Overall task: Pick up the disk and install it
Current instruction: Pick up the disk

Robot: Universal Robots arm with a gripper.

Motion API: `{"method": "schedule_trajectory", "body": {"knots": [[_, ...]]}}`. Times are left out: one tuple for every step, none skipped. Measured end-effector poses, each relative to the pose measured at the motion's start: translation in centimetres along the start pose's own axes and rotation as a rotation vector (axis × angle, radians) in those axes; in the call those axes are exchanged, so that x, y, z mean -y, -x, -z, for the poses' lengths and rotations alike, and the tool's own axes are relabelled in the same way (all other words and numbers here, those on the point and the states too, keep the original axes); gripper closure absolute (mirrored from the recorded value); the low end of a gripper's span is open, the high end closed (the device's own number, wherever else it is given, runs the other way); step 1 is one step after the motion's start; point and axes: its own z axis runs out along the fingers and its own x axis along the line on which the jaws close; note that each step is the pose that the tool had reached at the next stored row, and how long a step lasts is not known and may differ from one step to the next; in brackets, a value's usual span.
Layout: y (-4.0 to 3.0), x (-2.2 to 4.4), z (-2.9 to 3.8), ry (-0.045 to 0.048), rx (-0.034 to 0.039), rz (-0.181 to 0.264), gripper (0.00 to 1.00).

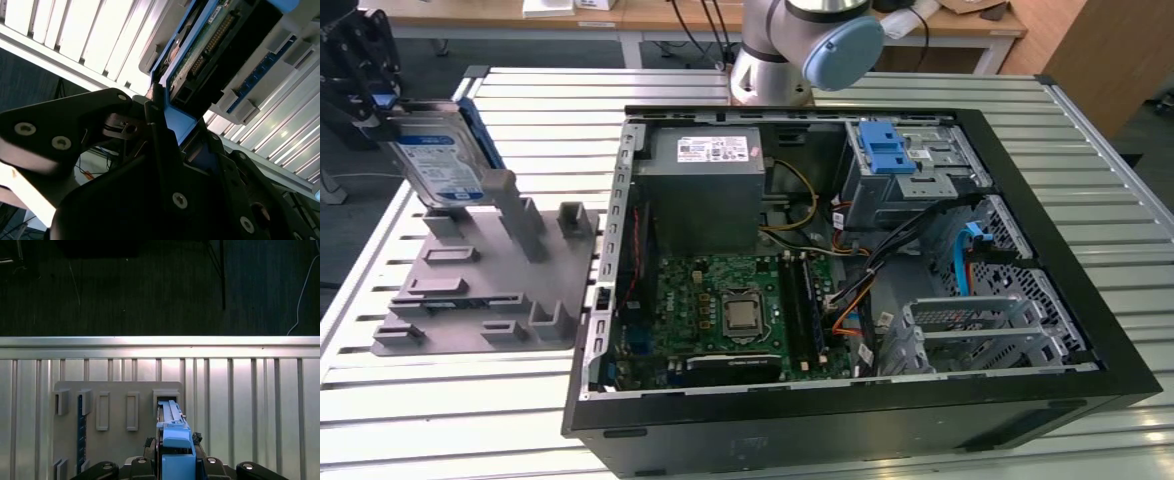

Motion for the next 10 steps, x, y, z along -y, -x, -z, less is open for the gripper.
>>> {"method": "schedule_trajectory", "body": {"knots": [[0.0, 0.0, 0.08, 0.0, 0.0, 0.0, 0.64], [0.0, 0.0, 0.1, -0.0001, 0.0001, 0.0, 0.64], [0.0, 0.0, 0.1, -0.0003, 0.0001, 0.0, 0.64], [0.0, 0.0, 0.11, 0.0, 0.0001, 0.0, 0.64], [0.0, 0.0, 0.11, 0.0, 0.0002, 0.0, 0.64], [0.0, 0.0, 0.12, 0.0, 0.0002, 0.0, 0.64], [0.0, 0.0, 0.12, 0.0, 0.0002, 0.0, 0.64], [0.0, 0.0, 0.13, -0.0001, 0.0002, 0.0, 0.64], [0.0, -0.01, 0.15, 0.0, 0.0002, 0.0, 0.64], [0.0, -0.01, 0.19, 0.0002, 0.0001, 0.0, 0.64]]}}
